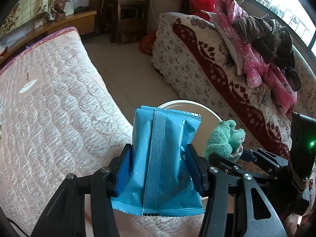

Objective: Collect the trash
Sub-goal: 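Carry the blue pack and green towel over the white bucket with both grippers, then open both grippers to drop the pack and towel into the bucket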

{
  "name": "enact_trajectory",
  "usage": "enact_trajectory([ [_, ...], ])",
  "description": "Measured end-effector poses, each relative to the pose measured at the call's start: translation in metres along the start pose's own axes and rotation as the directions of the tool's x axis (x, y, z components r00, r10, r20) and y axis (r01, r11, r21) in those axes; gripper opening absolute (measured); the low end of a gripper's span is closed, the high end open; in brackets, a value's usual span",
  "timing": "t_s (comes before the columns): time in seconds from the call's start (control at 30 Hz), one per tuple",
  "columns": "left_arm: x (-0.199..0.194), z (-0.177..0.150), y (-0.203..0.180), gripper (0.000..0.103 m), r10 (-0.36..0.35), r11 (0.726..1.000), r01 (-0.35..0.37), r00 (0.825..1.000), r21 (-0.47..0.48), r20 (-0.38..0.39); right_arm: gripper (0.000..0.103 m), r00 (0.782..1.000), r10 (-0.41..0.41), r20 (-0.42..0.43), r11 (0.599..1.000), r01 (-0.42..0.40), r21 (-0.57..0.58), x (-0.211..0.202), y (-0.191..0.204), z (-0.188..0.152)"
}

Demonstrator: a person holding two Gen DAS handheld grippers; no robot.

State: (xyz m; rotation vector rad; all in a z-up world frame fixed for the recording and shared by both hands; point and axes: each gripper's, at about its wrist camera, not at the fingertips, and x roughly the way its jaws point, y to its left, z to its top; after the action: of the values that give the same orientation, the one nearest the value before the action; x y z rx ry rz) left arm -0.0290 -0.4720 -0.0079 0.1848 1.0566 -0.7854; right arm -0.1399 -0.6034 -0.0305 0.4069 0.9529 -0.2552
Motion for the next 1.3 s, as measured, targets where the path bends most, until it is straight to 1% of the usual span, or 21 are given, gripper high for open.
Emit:
enact_trajectory([
  [0.23, 0.007, 0.005, -0.010, 0.057, -0.030, 1.000, 0.030, 1.000, 0.008, 0.005, 0.054, 1.000, -0.027, -0.001, 0.999, 0.027, 0.031, 0.005, -0.015, 0.001],
  [0.3, 0.008, 0.005, -0.013, 0.059, -0.036, 0.999, 0.036, 0.999, 0.014, 0.009, 0.054, 0.999, -0.039, -0.004, 0.998, 0.039, 0.039, 0.007, -0.018, 0.001],
  [0.33, 0.008, 0.005, -0.014, 0.062, -0.042, 0.999, 0.042, 0.999, 0.016, 0.013, 0.054, 0.999, -0.043, -0.004, 0.998, 0.043, 0.041, 0.008, -0.020, 0.002],
  [0.5, 0.008, 0.007, -0.014, 0.066, -0.057, 0.998, 0.057, 0.998, 0.010, 0.017, 0.054, 0.998, -0.065, -0.005, 0.996, 0.065, 0.062, 0.012, -0.028, 0.003],
  [0.67, 0.002, 0.007, -0.012, 0.074, -0.082, 0.997, 0.081, 0.996, 0.012, 0.035, 0.055, 0.997, -0.072, -0.009, 0.994, 0.072, 0.083, 0.013, -0.030, 0.004],
  [0.77, -0.002, 0.006, -0.010, 0.075, -0.086, 0.996, 0.086, 0.995, 0.006, 0.041, 0.056, 0.998, -0.066, -0.018, 0.993, 0.067, 0.101, 0.016, -0.033, 0.004],
  [0.9, -0.006, 0.005, -0.006, 0.075, -0.075, 0.997, 0.076, 0.996, -0.001, 0.045, 0.056, 0.998, -0.066, -0.011, 0.992, 0.067, 0.108, 0.015, -0.034, 0.005],
  [0.97, -0.008, 0.005, -0.002, 0.075, -0.065, 0.998, 0.065, 0.997, -0.005, 0.047, 0.062, 0.998, -0.066, -0.002, 0.991, 0.066, 0.113, 0.013, -0.034, 0.005],
  [1.0, -0.009, 0.004, -0.001, 0.075, -0.062, 0.998, 0.062, 0.997, -0.007, 0.048, 0.063, 0.998, -0.066, 0.003, 0.991, 0.066, 0.114, 0.011, -0.034, 0.006],
  [1.17, -0.022, 0.002, 0.016, 0.075, -0.034, 0.999, 0.036, 0.998, -0.027, 0.061, 0.063, 0.998, -0.060, 0.012, 0.992, 0.058, 0.110, 0.007, -0.031, 0.008],
  [1.3, -0.042, -0.004, 0.039, 0.075, 0.010, 0.999, -0.007, 0.997, -0.038, 0.077, 0.063, 0.999, -0.043, 0.017, 0.993, 0.041, 0.115, 0.003, -0.026, 0.011],
])
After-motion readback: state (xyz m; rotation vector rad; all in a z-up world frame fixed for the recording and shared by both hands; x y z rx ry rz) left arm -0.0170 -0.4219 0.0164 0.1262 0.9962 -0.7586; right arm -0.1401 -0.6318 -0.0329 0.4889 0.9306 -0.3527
